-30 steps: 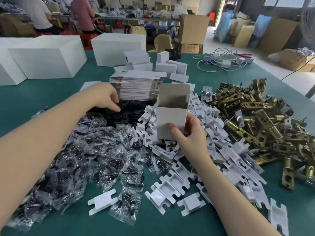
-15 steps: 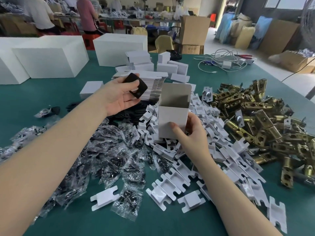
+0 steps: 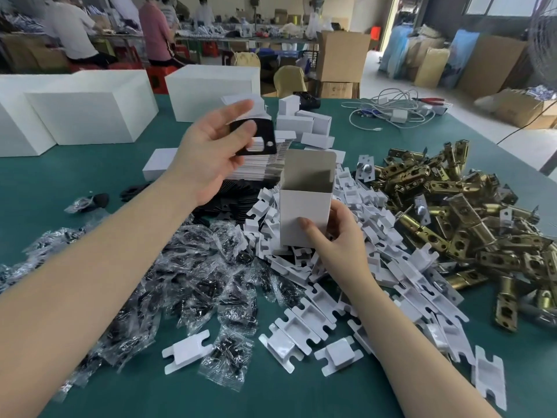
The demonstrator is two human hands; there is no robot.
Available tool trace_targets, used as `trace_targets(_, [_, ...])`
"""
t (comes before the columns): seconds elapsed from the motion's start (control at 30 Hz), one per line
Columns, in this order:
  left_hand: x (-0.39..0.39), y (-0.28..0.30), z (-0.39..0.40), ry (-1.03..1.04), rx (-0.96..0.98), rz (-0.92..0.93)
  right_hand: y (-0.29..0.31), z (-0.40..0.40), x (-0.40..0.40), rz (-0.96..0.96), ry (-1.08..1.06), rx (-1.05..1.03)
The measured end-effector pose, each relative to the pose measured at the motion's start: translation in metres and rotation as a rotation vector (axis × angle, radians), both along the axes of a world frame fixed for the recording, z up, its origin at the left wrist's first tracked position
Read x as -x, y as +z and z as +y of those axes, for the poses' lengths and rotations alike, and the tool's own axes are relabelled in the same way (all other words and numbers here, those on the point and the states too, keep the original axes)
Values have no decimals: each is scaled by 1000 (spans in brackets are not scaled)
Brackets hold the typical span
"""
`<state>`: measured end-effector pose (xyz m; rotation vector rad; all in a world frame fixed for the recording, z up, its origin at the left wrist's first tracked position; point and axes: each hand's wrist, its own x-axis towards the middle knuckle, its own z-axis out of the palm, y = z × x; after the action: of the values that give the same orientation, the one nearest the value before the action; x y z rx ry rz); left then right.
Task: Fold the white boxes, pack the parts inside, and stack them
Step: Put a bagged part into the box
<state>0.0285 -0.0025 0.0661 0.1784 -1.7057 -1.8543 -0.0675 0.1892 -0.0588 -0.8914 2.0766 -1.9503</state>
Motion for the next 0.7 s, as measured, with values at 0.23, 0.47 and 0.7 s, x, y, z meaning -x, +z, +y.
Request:
trace_targets(0.23, [13,14,42,32,794,-76,0,1,-1,8,-3,-11])
trace_targets(0.47, [26,14,50,-44,987,-323,-1,0,1,15,-3,6])
trace_targets(0.7, [39,28,41,-218,1081,-475,-3,0,2,37,4,-4])
